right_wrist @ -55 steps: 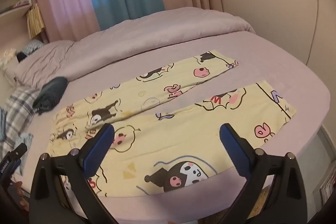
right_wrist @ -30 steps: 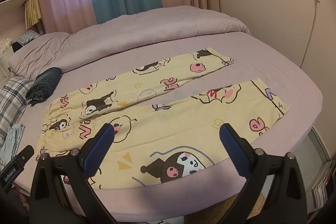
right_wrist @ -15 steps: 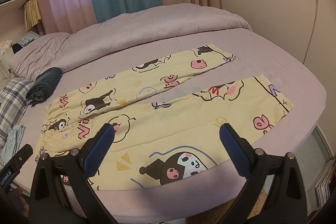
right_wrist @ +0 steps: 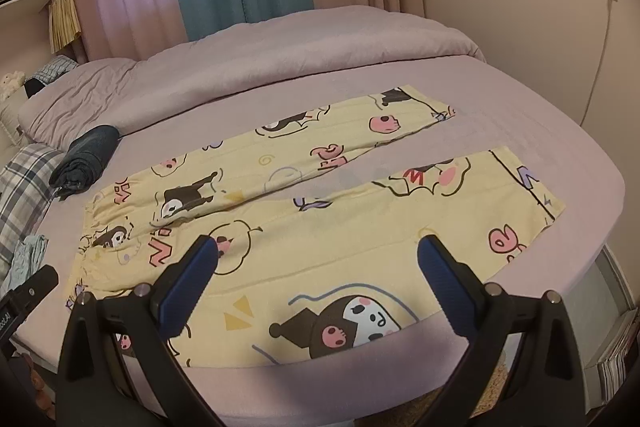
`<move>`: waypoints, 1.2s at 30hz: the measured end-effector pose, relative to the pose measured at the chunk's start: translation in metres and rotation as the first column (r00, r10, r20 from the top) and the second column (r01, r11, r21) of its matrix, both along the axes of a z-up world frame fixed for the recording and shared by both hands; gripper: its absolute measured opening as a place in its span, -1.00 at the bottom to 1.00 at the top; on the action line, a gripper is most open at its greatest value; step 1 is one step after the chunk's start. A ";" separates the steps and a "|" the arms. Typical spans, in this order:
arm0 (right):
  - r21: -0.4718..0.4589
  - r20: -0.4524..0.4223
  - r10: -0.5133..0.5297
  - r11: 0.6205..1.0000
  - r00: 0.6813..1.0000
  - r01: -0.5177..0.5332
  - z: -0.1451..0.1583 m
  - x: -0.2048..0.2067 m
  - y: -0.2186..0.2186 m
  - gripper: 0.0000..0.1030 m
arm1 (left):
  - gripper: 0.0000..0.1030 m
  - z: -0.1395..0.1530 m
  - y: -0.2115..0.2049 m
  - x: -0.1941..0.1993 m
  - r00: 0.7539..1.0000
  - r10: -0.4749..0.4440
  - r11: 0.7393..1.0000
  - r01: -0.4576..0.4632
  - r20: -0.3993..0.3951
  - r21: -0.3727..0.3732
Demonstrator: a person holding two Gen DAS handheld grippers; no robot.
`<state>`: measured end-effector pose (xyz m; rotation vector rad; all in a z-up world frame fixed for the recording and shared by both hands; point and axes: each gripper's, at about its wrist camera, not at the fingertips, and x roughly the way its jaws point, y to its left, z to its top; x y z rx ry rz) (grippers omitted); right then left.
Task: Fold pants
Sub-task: 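Move both tools toward the waistband of the yellow pants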
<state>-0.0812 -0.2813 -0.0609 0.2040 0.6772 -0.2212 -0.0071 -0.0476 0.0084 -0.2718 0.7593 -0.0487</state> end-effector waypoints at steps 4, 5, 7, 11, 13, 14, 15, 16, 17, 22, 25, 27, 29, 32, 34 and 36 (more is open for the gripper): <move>-0.003 0.001 0.003 1.000 1.000 -0.003 0.001 0.001 0.001 0.94 | 0.86 -0.001 0.003 0.004 1.000 0.016 1.000 -0.016 -0.015 0.008; -0.005 -0.002 0.005 1.000 1.000 -0.005 0.002 0.002 0.001 0.94 | 0.86 -0.001 0.002 0.006 1.000 0.018 1.000 -0.018 -0.019 0.011; -0.010 -0.004 0.012 1.000 1.000 -0.012 0.005 0.002 0.002 0.94 | 0.86 0.001 0.000 0.009 1.000 0.001 1.000 0.000 -0.020 0.015; -0.024 0.007 0.006 1.000 1.000 -0.006 0.014 0.000 0.001 0.94 | 0.86 0.011 -0.005 0.013 0.999 -0.031 0.999 0.031 -0.011 0.030; -0.035 0.012 0.000 0.999 1.000 0.000 0.019 -0.001 0.000 0.94 | 0.86 0.017 -0.008 0.016 0.999 -0.052 0.998 0.052 -0.004 0.037; -0.037 0.015 -0.001 0.999 1.000 0.002 0.021 -0.001 -0.002 0.94 | 0.86 0.020 -0.009 0.018 0.998 -0.058 0.997 0.058 -0.001 0.041; -0.038 0.018 -0.001 0.999 1.000 0.002 0.024 -0.002 -0.003 0.94 | 0.86 0.023 -0.010 0.019 0.998 -0.066 0.997 0.066 0.004 0.042; -0.037 0.023 -0.001 0.999 1.000 0.002 0.027 -0.003 -0.006 0.94 | 0.86 0.026 -0.009 0.020 0.997 -0.071 0.997 0.071 0.005 0.039; -0.034 0.026 -0.001 0.999 1.000 0.002 0.030 -0.003 -0.008 0.94 | 0.86 0.028 -0.009 0.022 0.997 -0.077 0.996 0.077 0.005 0.034; -0.046 0.019 -0.013 0.999 1.000 0.014 0.040 0.000 -0.016 0.94 | 0.86 0.037 -0.005 0.034 0.996 -0.084 0.996 0.084 0.004 0.017; -0.059 0.019 -0.015 0.998 1.000 0.017 0.045 0.005 -0.016 0.94 | 0.86 0.040 -0.004 0.042 0.997 -0.081 0.996 0.081 0.001 0.029; -0.051 0.018 -0.010 0.999 1.000 0.011 0.046 0.009 -0.016 0.94 | 0.86 0.042 -0.003 0.045 0.997 -0.078 0.996 0.078 -0.003 0.032; -0.044 0.015 0.003 0.999 1.000 -0.003 0.047 0.014 -0.014 0.94 | 0.86 0.043 -0.002 0.049 0.997 -0.083 0.996 0.083 -0.008 0.027; -0.040 0.012 0.028 0.999 1.000 -0.028 0.049 0.024 -0.011 0.93 | 0.86 0.046 0.000 0.052 0.996 -0.091 0.996 0.091 -0.012 0.024; -0.039 0.006 0.041 0.998 0.999 -0.041 0.051 0.030 -0.008 0.93 | 0.86 0.048 0.000 0.054 0.995 -0.101 0.994 0.102 -0.009 0.026; -0.042 0.009 0.060 0.997 0.998 -0.060 0.053 0.034 -0.006 0.92 | 0.86 0.050 -0.002 0.057 0.995 -0.103 0.994 0.103 -0.010 0.040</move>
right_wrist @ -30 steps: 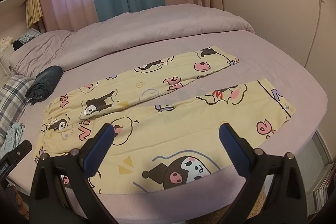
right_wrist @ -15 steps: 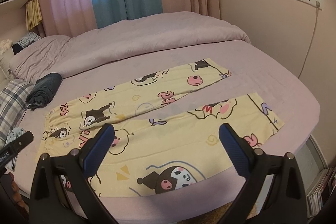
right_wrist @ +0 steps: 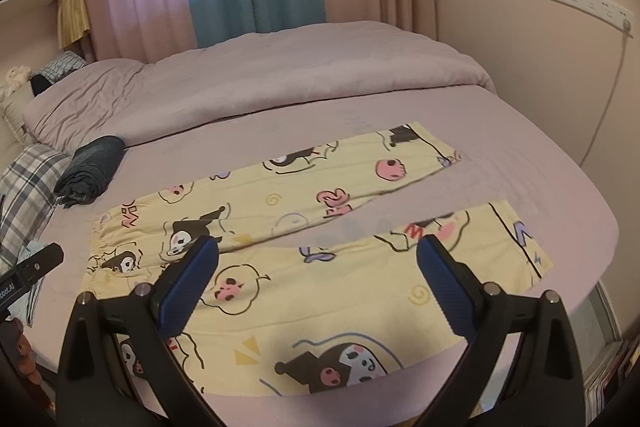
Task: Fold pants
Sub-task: 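Move both tools toward the waistband of the yellow pants, then grasp the waistband edge with the right tool while the left tool grasps it too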
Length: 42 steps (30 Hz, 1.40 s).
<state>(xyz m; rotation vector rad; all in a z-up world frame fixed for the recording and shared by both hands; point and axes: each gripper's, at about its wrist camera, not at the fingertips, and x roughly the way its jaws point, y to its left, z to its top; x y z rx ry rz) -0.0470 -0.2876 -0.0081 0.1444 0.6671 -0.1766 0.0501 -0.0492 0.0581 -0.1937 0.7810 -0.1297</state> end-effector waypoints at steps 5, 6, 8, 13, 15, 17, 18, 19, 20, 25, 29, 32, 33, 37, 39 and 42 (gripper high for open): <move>0.026 0.003 0.014 1.000 1.000 -0.014 0.001 0.007 -0.001 0.92 | 0.86 0.002 -0.001 0.005 1.000 -0.008 1.000 0.008 0.003 0.003; 0.039 0.001 0.017 0.999 1.000 -0.017 0.000 0.008 -0.002 0.92 | 0.86 0.002 -0.001 0.005 1.000 -0.011 1.000 0.011 0.004 0.003; 0.053 0.006 0.022 0.998 1.000 -0.022 -0.001 0.007 -0.004 0.92 | 0.86 0.001 -0.001 0.007 1.000 -0.014 1.000 0.014 0.001 0.005; 0.080 -0.003 0.015 0.997 1.000 -0.014 -0.004 0.005 -0.012 0.90 | 0.86 -0.001 -0.005 0.012 1.000 -0.022 0.999 0.022 -0.009 0.027; 0.093 0.000 0.004 0.996 1.000 -0.004 -0.006 0.001 -0.018 0.90 | 0.86 -0.001 -0.005 0.015 1.000 -0.028 0.999 0.028 -0.011 0.026; 0.107 -0.002 0.000 0.994 1.000 0.000 -0.008 -0.001 -0.026 0.90 | 0.86 -0.001 -0.006 0.020 1.000 -0.029 0.999 0.029 -0.012 0.021; 0.114 -0.003 0.000 0.993 1.000 0.001 -0.009 -0.001 -0.030 0.90 | 0.86 -0.001 -0.004 0.023 1.000 -0.026 1.000 0.026 -0.013 0.014; 0.123 -0.005 -0.002 0.992 1.000 0.002 -0.009 0.000 -0.034 0.90 | 0.86 0.000 -0.001 0.025 1.000 -0.022 1.000 0.022 -0.012 0.004; 0.136 -0.010 -0.003 0.991 1.000 0.005 -0.010 0.001 -0.039 0.90 | 0.86 0.000 0.003 0.029 1.000 -0.017 1.000 0.017 -0.015 -0.010; 0.147 -0.025 0.049 0.988 0.998 -0.045 -0.004 0.029 -0.075 0.86 | 0.86 -0.004 0.052 0.070 0.996 0.063 0.997 -0.066 -0.059 -0.049; 0.183 -0.077 0.057 0.982 0.995 -0.042 -0.006 0.071 -0.120 0.82 | 0.86 -0.027 0.102 0.116 0.977 0.165 0.985 -0.170 -0.136 -0.020; 0.294 -0.136 0.073 0.955 0.988 -0.030 -0.016 0.115 -0.167 0.80 | 0.86 -0.053 0.138 0.146 0.953 0.222 0.971 -0.235 -0.207 -0.042; 0.313 -0.159 0.073 0.949 0.985 -0.020 -0.020 0.130 -0.180 0.80 | 0.86 -0.063 0.151 0.157 0.942 0.241 0.965 -0.258 -0.235 -0.045; 0.294 -0.239 0.042 0.955 0.970 0.031 -0.035 0.186 -0.217 0.79 | 0.86 -0.094 0.176 0.186 0.912 0.288 0.951 -0.307 -0.292 -0.022; 0.296 -0.267 0.028 0.954 0.963 0.054 -0.045 0.214 -0.237 0.78 | 0.86 -0.111 0.184 0.201 0.899 0.298 0.948 -0.317 -0.321 -0.008; 0.300 -0.300 0.003 0.950 0.954 0.091 -0.066 0.255 -0.264 0.75 | 0.78 -0.132 0.189 0.217 0.883 0.287 0.949 -0.315 -0.371 -0.016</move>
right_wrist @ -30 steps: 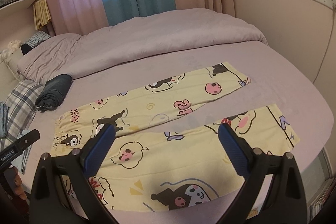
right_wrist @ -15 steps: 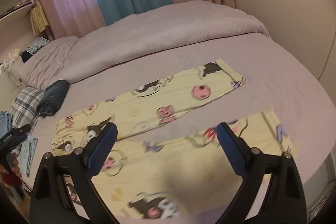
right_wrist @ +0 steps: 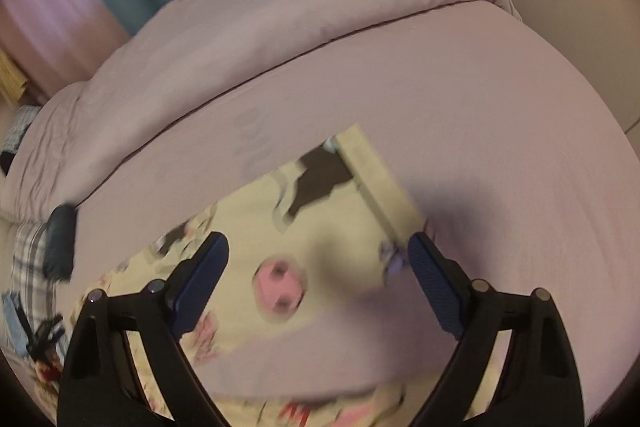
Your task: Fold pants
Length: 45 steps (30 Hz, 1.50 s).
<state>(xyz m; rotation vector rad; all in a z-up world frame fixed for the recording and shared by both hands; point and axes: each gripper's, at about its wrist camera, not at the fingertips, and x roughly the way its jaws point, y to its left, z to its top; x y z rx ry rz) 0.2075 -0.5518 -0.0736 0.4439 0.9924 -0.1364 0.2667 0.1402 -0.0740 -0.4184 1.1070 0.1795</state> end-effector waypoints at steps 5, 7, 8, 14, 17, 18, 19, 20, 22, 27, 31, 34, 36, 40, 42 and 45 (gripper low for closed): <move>0.050 -0.048 -0.014 0.999 0.999 0.016 -0.031 0.056 -0.025 0.60 | 0.67 -0.023 -0.005 0.016 0.999 -0.009 1.000 0.008 -0.032 -0.024; 0.008 -0.080 -0.031 0.999 0.996 0.032 -0.043 0.077 -0.029 0.59 | 0.59 -0.031 -0.009 0.020 0.998 -0.017 1.000 0.016 -0.056 -0.013; -0.003 -0.091 -0.035 0.999 0.995 0.034 -0.049 0.085 -0.031 0.58 | 0.59 -0.032 -0.010 0.020 0.998 -0.018 1.000 0.018 -0.061 -0.002; -0.024 -0.122 -0.030 0.999 0.992 0.027 -0.071 0.107 -0.030 0.45 | 0.58 -0.032 -0.016 0.017 0.998 -0.035 0.999 0.037 -0.055 0.035; -0.098 -0.114 -0.007 0.995 0.993 -0.004 -0.068 0.113 -0.015 0.33 | 0.44 -0.031 -0.020 0.016 0.998 -0.034 0.997 0.037 -0.045 0.061; -0.117 -0.123 0.001 0.993 0.992 -0.016 -0.068 0.115 -0.010 0.16 | 0.37 -0.031 -0.022 0.016 0.999 -0.033 0.996 0.036 -0.040 0.076; -0.150 -0.137 0.000 0.988 0.991 -0.021 -0.068 0.118 -0.005 0.02 | 0.32 -0.031 -0.023 0.016 0.999 -0.031 0.995 0.034 -0.040 0.097; -0.190 -0.152 -0.004 0.981 0.988 -0.026 -0.067 0.121 0.002 -0.03 | 0.29 -0.031 -0.024 0.016 0.999 -0.030 0.994 0.034 -0.039 0.107; -0.218 -0.154 0.004 0.975 0.988 -0.038 -0.064 0.123 0.009 -0.36 | 0.08 -0.029 -0.025 0.016 0.999 -0.019 0.992 0.024 -0.036 0.123; -0.218 -0.113 0.015 0.975 0.994 -0.039 -0.058 0.120 0.022 -0.82 | -0.86 -0.027 -0.030 0.009 0.999 -0.034 0.995 0.037 -0.034 0.090; -0.147 -0.041 0.001 0.989 0.999 -0.007 -0.056 0.112 0.023 -0.84 | -0.99 -0.027 -0.025 0.005 0.999 -0.031 0.995 0.029 -0.024 -0.093; -0.146 0.012 0.018 0.989 1.000 -0.016 -0.040 0.103 0.026 -0.85 | -1.00 -0.024 -0.023 0.002 0.999 -0.018 0.995 0.015 -0.028 -0.094; -0.142 0.032 0.016 0.990 0.999 -0.012 -0.030 0.095 0.026 -0.85 | -1.00 -0.019 -0.023 -0.002 1.000 -0.021 0.993 0.020 -0.012 -0.115; -0.134 0.061 0.031 0.991 0.998 -0.022 -0.018 0.091 0.020 -0.85 | -1.00 -0.006 -0.030 -0.002 0.999 -0.040 0.998 0.039 -0.022 -0.051; -0.133 0.054 0.030 0.991 0.998 -0.022 -0.016 0.096 0.018 -0.85 | -0.97 -0.005 -0.028 -0.004 0.998 -0.049 0.998 0.048 -0.026 -0.048; -0.120 0.052 0.020 0.993 0.998 -0.013 -0.018 0.091 0.014 -0.85 | -0.57 -0.014 -0.019 -0.001 0.997 -0.029 0.997 0.023 -0.070 -0.073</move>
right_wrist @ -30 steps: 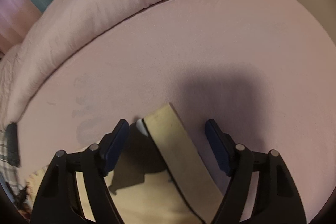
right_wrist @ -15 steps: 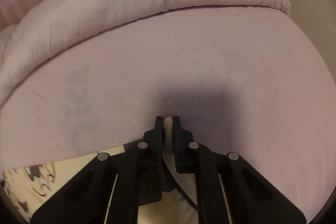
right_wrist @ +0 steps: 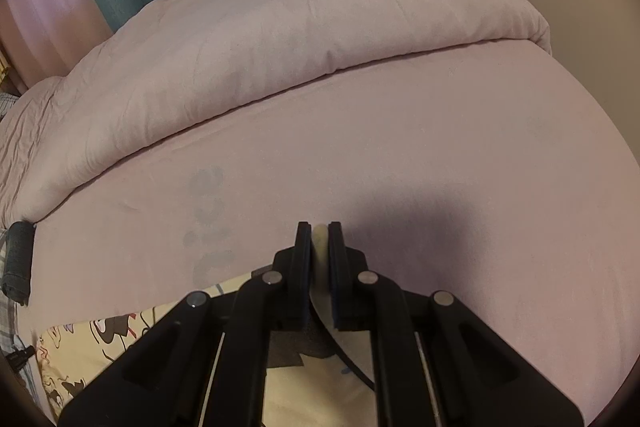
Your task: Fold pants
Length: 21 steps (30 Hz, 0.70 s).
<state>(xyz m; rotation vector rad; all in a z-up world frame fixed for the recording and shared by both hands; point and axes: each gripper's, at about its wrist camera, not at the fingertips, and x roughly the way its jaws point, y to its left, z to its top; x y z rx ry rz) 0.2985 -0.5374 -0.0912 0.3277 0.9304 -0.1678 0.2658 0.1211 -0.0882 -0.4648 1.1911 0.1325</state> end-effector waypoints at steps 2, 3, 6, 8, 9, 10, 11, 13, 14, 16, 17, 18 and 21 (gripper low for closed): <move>-0.002 -0.006 -0.003 1.000 1.000 0.003 -0.006 0.012 -0.001 -0.85 | -0.29 -0.004 0.006 0.000 1.000 0.007 0.999 -0.007 -0.006 -0.051; -0.005 -0.012 -0.001 1.000 1.000 0.001 -0.007 0.012 -0.001 -0.85 | -0.23 -0.004 0.007 0.000 1.000 0.010 0.998 -0.009 0.002 -0.069; -0.015 -0.019 0.006 1.000 1.000 -0.007 -0.010 0.011 0.001 -0.85 | -0.10 -0.005 0.008 -0.003 0.999 0.013 0.994 -0.010 0.030 -0.108; -0.012 -0.016 0.007 1.000 1.000 -0.007 -0.011 0.012 0.001 -0.85 | -0.10 -0.011 0.003 -0.002 1.000 0.000 0.995 0.001 0.010 -0.095; -0.010 -0.018 0.007 1.000 1.000 -0.007 -0.012 0.012 0.001 -0.85 | -0.10 -0.011 0.001 -0.004 1.000 -0.006 0.997 0.007 0.015 -0.079; -0.009 -0.019 0.007 1.000 1.000 -0.007 -0.013 0.013 0.001 -0.85 | -0.21 -0.010 -0.003 -0.004 1.000 -0.011 0.998 0.013 0.029 -0.062; -0.010 -0.019 0.005 1.000 1.000 -0.005 -0.014 0.013 0.001 -0.85 | -0.30 -0.010 -0.006 -0.003 0.999 -0.021 0.997 0.023 0.034 -0.068; -0.005 -0.019 0.002 1.000 1.000 -0.002 -0.015 0.014 0.000 -0.85 | -0.56 -0.012 -0.010 -0.002 1.000 -0.015 0.998 0.017 0.023 -0.054; -0.004 -0.016 -0.003 1.000 1.000 0.003 -0.016 0.013 -0.001 -0.85 | -0.58 -0.011 -0.011 -0.003 1.000 0.005 0.999 -0.004 0.030 -0.045; 0.008 -0.010 -0.008 1.000 1.000 0.008 -0.016 0.012 -0.002 -0.85 | -0.59 -0.006 -0.015 -0.004 0.999 0.016 0.999 -0.015 0.035 -0.032; 0.011 -0.005 -0.010 1.000 1.000 0.010 -0.016 0.011 -0.002 -0.85 | -0.59 0.000 -0.016 -0.006 0.998 0.020 0.999 -0.019 0.053 -0.029; 0.012 0.007 -0.009 1.000 1.000 0.009 -0.013 0.009 -0.003 -0.85 | -0.59 0.007 -0.016 -0.009 0.997 0.020 0.999 -0.017 0.077 -0.033; 0.028 0.059 0.007 1.000 0.998 -0.008 0.000 0.000 -0.006 -0.85 | -0.59 0.026 -0.013 -0.024 0.986 0.020 0.998 -0.011 0.163 -0.055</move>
